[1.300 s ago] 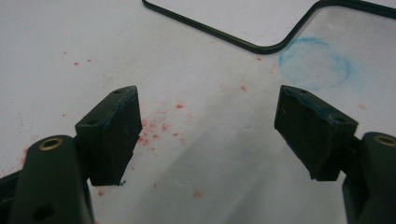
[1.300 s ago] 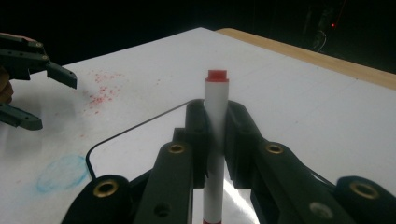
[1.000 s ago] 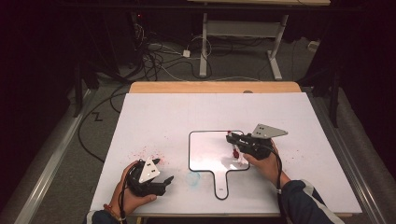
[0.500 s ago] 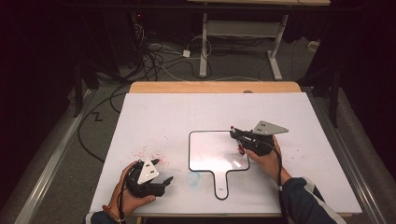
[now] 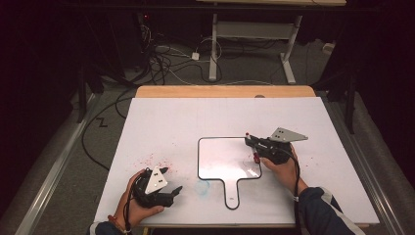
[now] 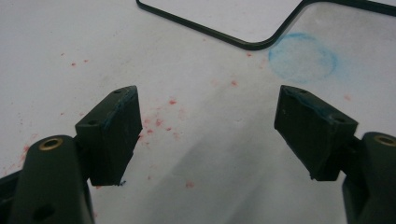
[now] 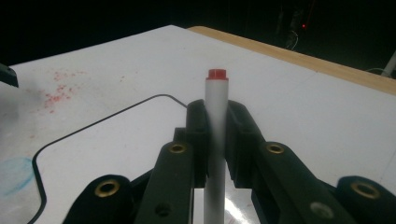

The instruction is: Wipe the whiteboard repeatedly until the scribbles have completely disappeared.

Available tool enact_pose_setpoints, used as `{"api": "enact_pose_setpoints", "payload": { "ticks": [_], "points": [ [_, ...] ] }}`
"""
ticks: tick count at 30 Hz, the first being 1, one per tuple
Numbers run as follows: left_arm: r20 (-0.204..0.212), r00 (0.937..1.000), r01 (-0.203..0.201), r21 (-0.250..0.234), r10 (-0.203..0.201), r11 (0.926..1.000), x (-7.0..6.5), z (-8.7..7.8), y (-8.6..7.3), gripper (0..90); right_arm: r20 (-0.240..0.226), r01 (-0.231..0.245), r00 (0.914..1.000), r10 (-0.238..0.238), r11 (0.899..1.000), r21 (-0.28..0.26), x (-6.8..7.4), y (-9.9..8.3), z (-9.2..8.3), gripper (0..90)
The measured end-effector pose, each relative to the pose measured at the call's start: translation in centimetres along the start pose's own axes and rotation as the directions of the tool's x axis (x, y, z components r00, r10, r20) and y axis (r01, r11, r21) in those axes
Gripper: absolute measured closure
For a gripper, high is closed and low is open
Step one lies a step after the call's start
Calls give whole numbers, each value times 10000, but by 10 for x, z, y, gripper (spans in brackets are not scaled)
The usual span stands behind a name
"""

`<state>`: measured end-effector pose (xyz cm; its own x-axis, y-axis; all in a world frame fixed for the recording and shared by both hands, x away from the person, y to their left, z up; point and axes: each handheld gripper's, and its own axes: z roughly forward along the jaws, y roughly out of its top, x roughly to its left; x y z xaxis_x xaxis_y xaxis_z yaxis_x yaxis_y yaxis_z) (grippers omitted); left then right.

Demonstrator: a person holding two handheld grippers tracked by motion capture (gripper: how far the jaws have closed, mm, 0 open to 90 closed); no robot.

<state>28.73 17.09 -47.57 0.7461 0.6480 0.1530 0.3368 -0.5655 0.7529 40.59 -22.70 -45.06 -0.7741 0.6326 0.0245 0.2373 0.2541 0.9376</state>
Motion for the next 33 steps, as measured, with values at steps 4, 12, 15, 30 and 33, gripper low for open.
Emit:
{"api": "enact_pose_setpoints", "payload": {
  "ticks": [4,12,15,30,33],
  "points": [
    [-27,10000,31,-14,-31,10000,0,0,0,221,-1045,56,9945,-56,10000,-10,18,-1,3,816],
    [36,10000,19,-24,-19,10000,0,0,-1,221,-729,109,9973,-112,9999,-48,13,-3,2,816],
    [11,10000,25,-11,-25,10000,1,0,-1,221,-1045,370,9939,-364,9993,36,22,-3,1,816],
    [35,10000,-28,10,28,10000,0,0,0,221,-1403,586,9885,-557,9981,163,36,-5,-1,816],
    [36,10000,-15,-7,15,10000,0,-1,0,221,-789,657,9948,-640,9977,182,24,-5,-3,816]
  ]
}}
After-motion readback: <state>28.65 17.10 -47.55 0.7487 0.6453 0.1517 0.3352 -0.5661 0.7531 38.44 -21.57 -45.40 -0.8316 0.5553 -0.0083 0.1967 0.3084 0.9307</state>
